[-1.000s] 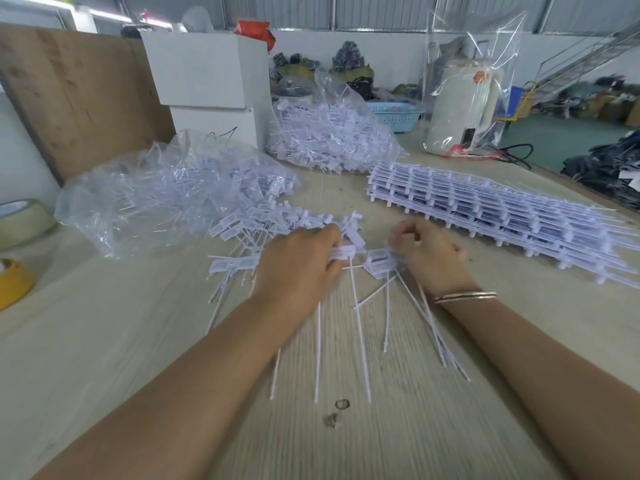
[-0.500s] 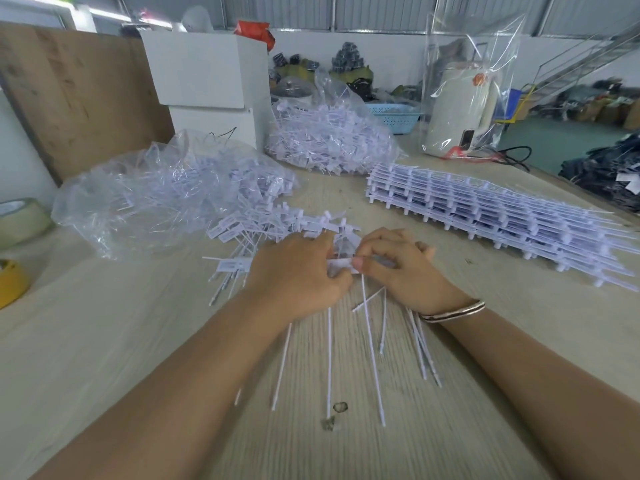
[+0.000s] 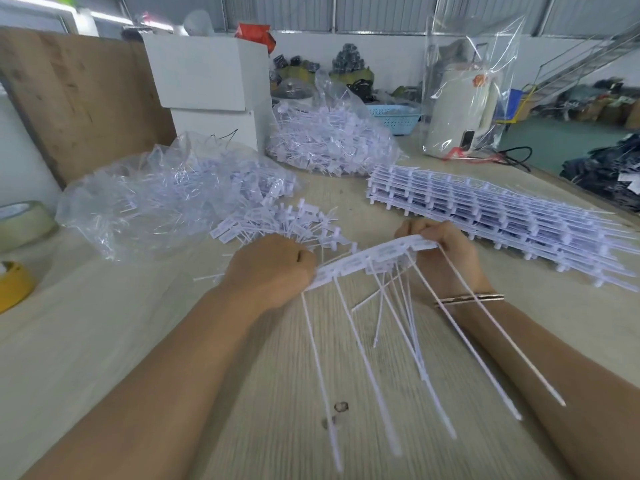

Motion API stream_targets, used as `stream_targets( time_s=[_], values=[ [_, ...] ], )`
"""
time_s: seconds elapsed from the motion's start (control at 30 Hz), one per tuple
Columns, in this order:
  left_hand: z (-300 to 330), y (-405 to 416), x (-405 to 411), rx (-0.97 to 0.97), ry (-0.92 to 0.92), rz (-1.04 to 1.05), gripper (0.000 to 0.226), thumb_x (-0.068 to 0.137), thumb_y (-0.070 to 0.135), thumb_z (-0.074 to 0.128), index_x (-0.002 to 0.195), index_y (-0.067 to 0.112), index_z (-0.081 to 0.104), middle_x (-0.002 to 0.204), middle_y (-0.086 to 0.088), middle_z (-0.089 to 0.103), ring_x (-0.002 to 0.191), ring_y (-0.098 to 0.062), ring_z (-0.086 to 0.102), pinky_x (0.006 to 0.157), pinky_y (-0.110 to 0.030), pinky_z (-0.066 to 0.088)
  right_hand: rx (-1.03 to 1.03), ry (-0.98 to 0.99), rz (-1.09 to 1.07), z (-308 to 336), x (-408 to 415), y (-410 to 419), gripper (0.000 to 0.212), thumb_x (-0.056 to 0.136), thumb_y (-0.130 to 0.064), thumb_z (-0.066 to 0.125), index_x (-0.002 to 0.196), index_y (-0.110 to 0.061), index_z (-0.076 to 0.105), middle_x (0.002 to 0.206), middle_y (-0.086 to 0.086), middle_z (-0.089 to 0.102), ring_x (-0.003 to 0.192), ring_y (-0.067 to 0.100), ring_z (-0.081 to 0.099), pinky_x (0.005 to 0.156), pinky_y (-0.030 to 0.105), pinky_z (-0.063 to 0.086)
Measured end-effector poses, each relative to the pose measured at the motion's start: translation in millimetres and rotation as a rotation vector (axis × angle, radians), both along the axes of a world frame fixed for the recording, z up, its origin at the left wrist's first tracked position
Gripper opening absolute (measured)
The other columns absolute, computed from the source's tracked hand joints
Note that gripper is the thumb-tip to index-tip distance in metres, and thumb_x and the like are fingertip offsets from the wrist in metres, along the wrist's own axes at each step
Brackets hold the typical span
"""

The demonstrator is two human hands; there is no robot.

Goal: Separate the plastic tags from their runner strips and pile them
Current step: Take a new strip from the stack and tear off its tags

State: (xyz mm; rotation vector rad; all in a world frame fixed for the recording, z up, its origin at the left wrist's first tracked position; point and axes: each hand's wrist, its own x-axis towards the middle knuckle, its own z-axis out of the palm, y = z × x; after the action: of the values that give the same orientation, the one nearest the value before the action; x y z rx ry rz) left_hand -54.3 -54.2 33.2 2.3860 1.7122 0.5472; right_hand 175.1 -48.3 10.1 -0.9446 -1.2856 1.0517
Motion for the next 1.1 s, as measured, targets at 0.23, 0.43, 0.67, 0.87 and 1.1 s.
stream_targets(
  time_s=[0.23, 0.43, 0.67, 0.87, 1.1],
  values=[
    [10, -12, 12, 0.428, -0.102, -0.098, 0.046, 0.085, 0.036, 0.027, 0.102, 0.017, 0.066, 0.094, 0.000, 0.067, 0.091, -0.022, 0.058, 0.083, -0.036, 0.040, 0.133, -0.273, -0.001, 1, -9, -11, 0.026, 0.071, -0.017, 0.043, 0.047, -0.021, 0.052, 0.057, 0.003, 0.040, 0.056, 0.016, 0.037, 0.061, 0.034, 0.027],
    [-8, -22, 35, 0.365, 0.025, -0.291, 0.026, 0.087, 0.037, 0.051, 0.109, 0.022, 0.050, 0.094, 0.004, 0.063, 0.078, -0.019, 0.057, 0.060, -0.029, 0.034, 0.121, -0.336, -0.013, 3, -17, -18, 0.020, 0.076, -0.024, 0.046, 0.060, -0.013, 0.050, 0.060, 0.005, 0.041, 0.057, 0.012, 0.039, 0.060, 0.031, 0.029],
    [-14, -15, 29, 0.360, -0.059, -0.295, 0.017, 0.093, 0.035, 0.051, 0.098, 0.020, 0.055, 0.065, 0.008, 0.050, 0.060, -0.016, 0.047, 0.052, -0.029, 0.029, 0.221, -0.574, 0.043, 3, -21, -23, 0.023, 0.088, -0.026, 0.059, 0.065, -0.023, 0.061, 0.061, -0.010, 0.055, 0.060, 0.000, 0.047, 0.064, 0.020, 0.034],
    [-14, -12, 28, 0.163, -0.329, -0.391, 0.020, 0.092, 0.036, 0.054, 0.090, 0.018, 0.061, 0.067, -0.001, 0.065, 0.059, -0.018, 0.059, 0.060, -0.041, 0.050, 0.344, -0.524, 0.001, 8, -23, -25, 0.023, 0.087, -0.018, 0.059, 0.074, 0.001, 0.060, 0.069, 0.010, 0.056, 0.062, 0.012, 0.048, 0.062, 0.027, 0.038],
    [-15, -11, 26, 0.144, -0.390, -0.336, 0.013, 0.088, 0.032, 0.062, 0.093, 0.019, 0.063, 0.079, 0.004, 0.067, 0.071, -0.017, 0.063, 0.067, -0.043, 0.051, 0.220, -0.339, -0.328, 8, -4, -20, 0.026, 0.089, -0.025, 0.060, 0.065, -0.021, 0.052, 0.063, -0.007, 0.051, 0.060, 0.001, 0.047, 0.066, 0.017, 0.041]
  ],
)
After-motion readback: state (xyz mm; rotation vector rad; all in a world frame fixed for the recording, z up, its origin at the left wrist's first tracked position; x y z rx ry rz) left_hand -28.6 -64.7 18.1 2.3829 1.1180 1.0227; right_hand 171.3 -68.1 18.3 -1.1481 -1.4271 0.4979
